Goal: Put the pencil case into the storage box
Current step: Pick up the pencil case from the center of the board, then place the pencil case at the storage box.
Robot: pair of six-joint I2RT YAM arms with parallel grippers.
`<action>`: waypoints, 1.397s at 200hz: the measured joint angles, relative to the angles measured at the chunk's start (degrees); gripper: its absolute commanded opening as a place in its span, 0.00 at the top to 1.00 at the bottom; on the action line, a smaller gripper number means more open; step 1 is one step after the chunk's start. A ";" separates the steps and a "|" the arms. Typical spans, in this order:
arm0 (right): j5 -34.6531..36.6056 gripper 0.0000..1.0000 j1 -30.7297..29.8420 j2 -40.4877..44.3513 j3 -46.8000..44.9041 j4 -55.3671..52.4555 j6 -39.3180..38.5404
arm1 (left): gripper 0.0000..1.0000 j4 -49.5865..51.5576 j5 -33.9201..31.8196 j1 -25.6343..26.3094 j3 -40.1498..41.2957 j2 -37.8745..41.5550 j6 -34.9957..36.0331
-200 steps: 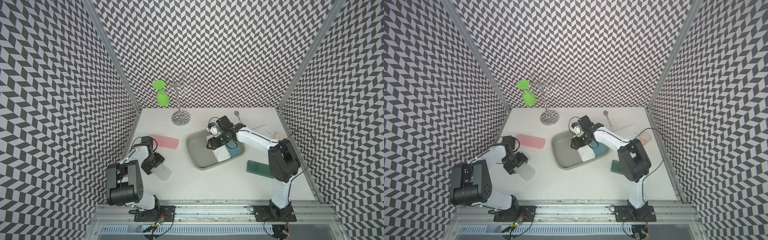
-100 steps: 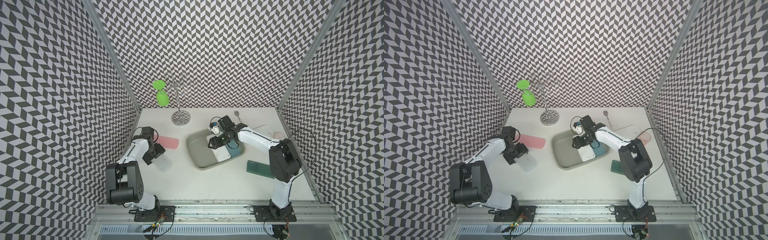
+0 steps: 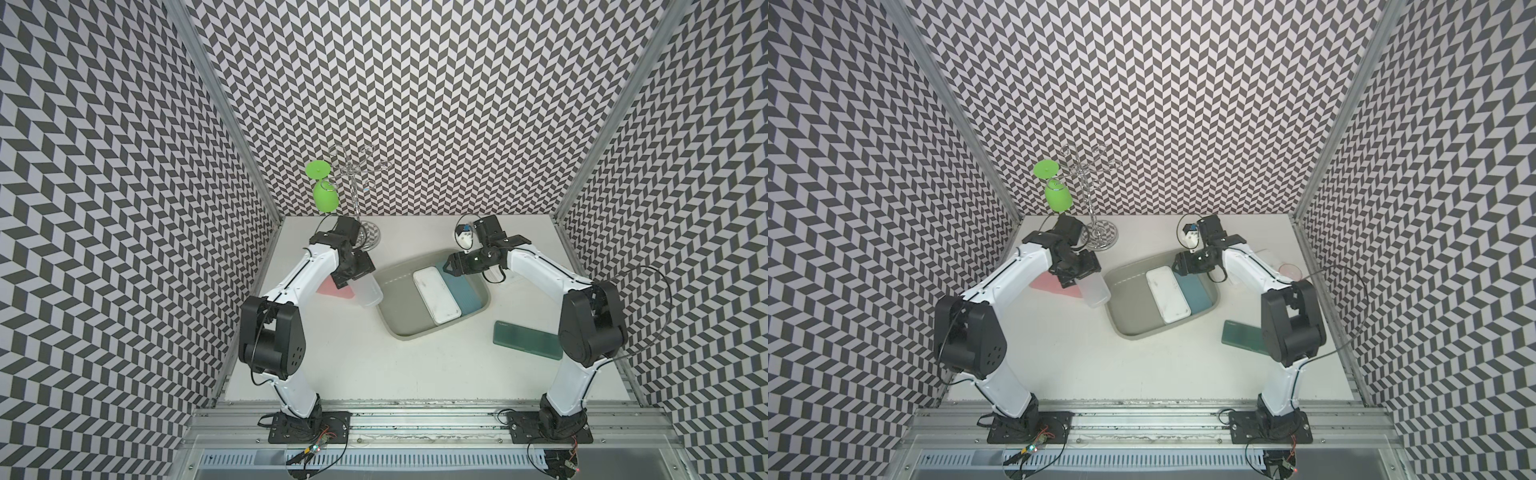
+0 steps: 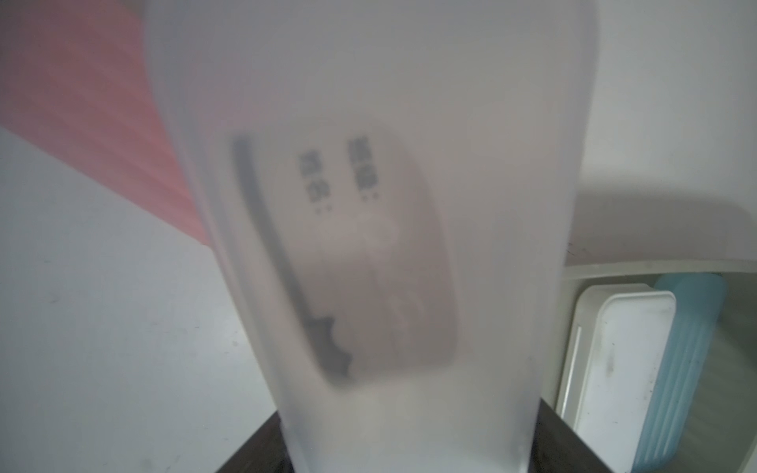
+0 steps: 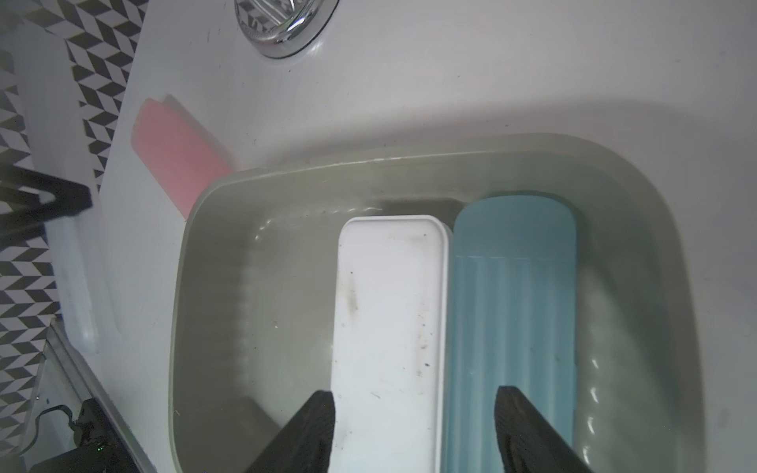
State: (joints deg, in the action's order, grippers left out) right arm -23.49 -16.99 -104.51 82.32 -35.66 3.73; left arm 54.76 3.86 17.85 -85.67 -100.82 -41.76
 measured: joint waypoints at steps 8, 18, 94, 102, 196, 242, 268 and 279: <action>-0.33 0.33 1.07 0.46 -0.76 0.22 0.20 | 0.34 0.00 0.46 2.19 -1.09 -1.33 -0.85; -0.50 0.33 2.25 0.83 -1.73 0.37 0.31 | 0.34 -0.07 1.25 4.79 -2.51 -3.13 -1.97; -1.84 0.33 4.92 1.14 -5.55 1.14 0.35 | 0.33 -1.92 6.43 14.86 -7.08 -15.26 -7.04; -1.88 0.33 4.94 1.27 -5.75 1.33 0.33 | 0.33 -1.97 6.56 14.84 -7.08 -16.00 -7.43; -2.05 0.34 5.66 2.64 -6.27 1.46 0.35 | 0.01 -1.95 7.19 14.69 -10.01 -20.33 -8.07; -2.08 0.33 5.68 2.64 -6.27 1.51 0.33 | 0.00 -1.22 6.64 15.54 -13.55 -20.94 -7.13; -2.08 0.33 5.68 2.64 -6.32 1.53 0.35 | 0.00 -0.94 6.27 15.89 -13.70 -21.09 -6.62; -2.08 0.33 5.68 2.64 -6.32 1.55 0.35 | 0.00 -0.74 6.29 15.93 -13.70 -21.14 -6.36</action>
State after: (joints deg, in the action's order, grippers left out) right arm -25.56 -11.31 -101.86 76.01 -34.11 4.08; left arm 54.02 10.15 33.78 -99.37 -121.95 -48.12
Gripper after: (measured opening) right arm 0.665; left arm 0.997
